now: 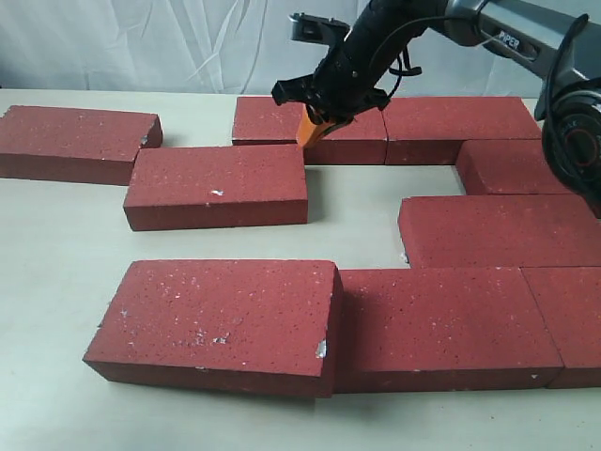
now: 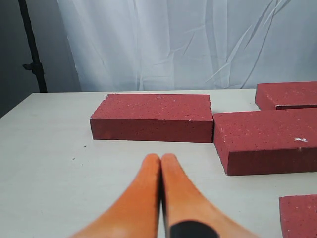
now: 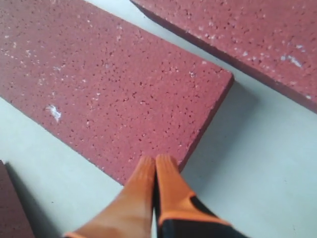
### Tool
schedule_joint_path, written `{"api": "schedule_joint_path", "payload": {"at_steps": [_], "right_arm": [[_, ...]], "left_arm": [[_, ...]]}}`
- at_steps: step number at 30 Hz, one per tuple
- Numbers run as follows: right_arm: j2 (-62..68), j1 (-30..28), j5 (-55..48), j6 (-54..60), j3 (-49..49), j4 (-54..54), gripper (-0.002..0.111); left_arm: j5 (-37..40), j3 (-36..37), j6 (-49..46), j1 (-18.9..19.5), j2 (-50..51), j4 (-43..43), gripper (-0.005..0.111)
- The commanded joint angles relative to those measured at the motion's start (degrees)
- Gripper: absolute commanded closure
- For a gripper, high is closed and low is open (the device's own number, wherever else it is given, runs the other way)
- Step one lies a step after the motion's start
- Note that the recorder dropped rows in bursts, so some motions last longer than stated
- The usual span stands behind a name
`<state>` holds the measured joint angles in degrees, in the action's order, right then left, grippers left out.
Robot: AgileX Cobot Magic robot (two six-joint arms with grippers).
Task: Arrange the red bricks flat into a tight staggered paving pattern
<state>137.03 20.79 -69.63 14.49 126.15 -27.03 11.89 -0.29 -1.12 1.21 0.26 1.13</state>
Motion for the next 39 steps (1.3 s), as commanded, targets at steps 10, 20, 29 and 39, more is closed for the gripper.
{"api": "schedule_joint_path", "payload": {"at_steps": [10,20,29,39], "right_arm": [[-8.7,-0.1,-0.3,0.3,-5.4,3.2,0.109],[-17.0,-0.1,-0.3,0.3,-14.0,7.5,0.109],[-21.2,-0.1,-0.3,0.1,-17.4,7.5,0.109],[-21.3,-0.1,-0.3,-0.2,-17.4,7.5,0.109]], "left_arm": [[-0.7,0.3,0.5,-0.1,-0.3,-0.4,0.107],[-0.7,0.3,0.5,-0.1,-0.3,-0.4,0.107],[-0.7,0.3,0.5,-0.1,-0.3,-0.4,0.107],[-0.7,0.3,0.5,-0.1,-0.3,-0.5,0.107]]}}
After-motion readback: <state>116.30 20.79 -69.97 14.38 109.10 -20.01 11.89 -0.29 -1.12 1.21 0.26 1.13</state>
